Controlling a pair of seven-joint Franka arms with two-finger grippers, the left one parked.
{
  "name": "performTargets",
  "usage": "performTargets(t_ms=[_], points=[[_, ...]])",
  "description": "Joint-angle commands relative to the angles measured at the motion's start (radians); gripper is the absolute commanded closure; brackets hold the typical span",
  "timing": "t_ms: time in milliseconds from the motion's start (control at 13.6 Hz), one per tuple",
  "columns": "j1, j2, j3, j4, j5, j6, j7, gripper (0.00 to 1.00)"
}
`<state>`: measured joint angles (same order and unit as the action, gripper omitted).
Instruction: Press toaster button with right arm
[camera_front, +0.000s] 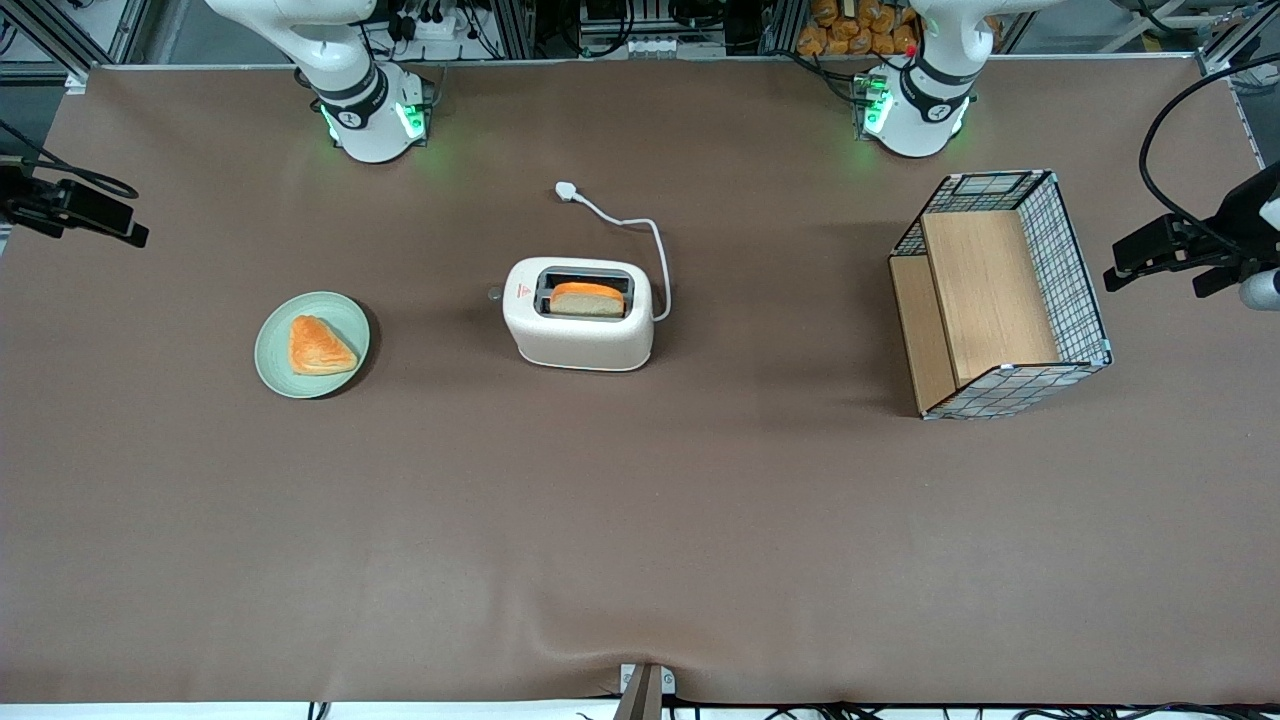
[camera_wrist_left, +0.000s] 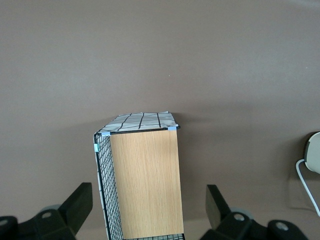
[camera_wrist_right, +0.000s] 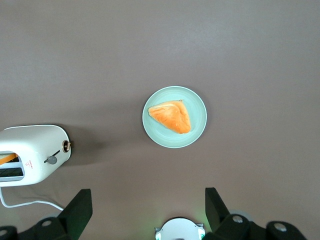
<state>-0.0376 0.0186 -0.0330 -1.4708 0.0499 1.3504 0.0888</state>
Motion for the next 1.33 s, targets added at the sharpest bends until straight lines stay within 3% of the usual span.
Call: performTargets(t_ms=[0, 147, 1252], points=[[-0.019, 0.003, 0.012, 0.02, -0.022, -0.014, -0.033, 0.0], [-0.022, 0.003, 0.008, 0.02, -0.024, -0.011, -0.124, 0.0], [-0.015, 0.0, 0.01, 0.014, -0.045, 0.016, -0.113, 0.0]])
